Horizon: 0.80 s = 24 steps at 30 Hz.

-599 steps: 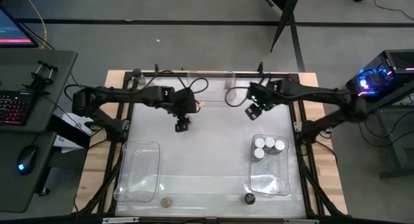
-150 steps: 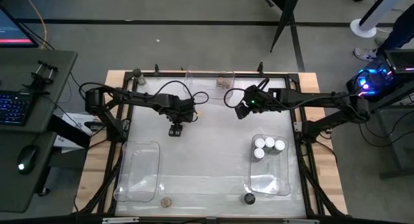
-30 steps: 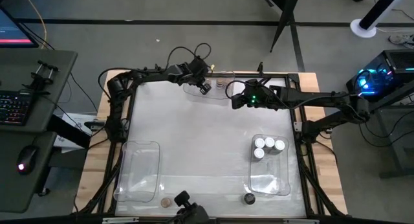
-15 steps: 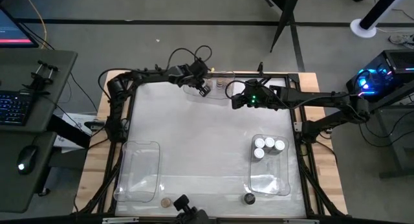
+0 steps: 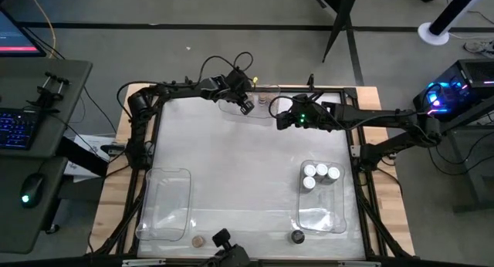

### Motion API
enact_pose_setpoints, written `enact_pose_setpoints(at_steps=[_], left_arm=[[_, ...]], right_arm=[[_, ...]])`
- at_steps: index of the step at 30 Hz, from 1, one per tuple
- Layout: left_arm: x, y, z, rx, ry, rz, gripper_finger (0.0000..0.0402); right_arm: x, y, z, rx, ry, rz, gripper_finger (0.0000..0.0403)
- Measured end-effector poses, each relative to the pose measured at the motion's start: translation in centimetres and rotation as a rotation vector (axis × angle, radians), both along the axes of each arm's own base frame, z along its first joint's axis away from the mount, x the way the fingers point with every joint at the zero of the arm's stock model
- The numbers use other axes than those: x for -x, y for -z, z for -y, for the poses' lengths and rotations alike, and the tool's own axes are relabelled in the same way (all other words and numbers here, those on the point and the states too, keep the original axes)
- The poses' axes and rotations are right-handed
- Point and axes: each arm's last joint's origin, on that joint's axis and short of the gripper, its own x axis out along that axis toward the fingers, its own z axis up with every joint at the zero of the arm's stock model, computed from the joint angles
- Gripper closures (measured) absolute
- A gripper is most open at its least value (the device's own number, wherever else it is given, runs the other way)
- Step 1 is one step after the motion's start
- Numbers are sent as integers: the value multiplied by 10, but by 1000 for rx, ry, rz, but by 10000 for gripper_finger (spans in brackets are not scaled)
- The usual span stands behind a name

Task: Sort spices by type
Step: Put the brown seasoning bottle into the top transparent bin

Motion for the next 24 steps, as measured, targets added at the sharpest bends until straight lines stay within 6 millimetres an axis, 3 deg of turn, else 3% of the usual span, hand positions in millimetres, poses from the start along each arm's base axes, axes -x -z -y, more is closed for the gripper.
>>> enact_pose_setpoints(at_steps=[8, 15, 20, 24], left_arm=[[-6, -8, -7, -87, 41, 89, 401], [-4, -21, -4, -29, 46, 13, 401], [9, -5, 3, 166, -17, -108, 401], [9, -3, 2, 159, -46, -82, 401]], right_arm=[[0, 0, 0, -5, 6, 4, 160], [0, 0, 0, -1, 2, 1, 160], [0, 0, 0, -2, 1, -5, 160], [1, 0, 0, 10, 9, -11, 160]])
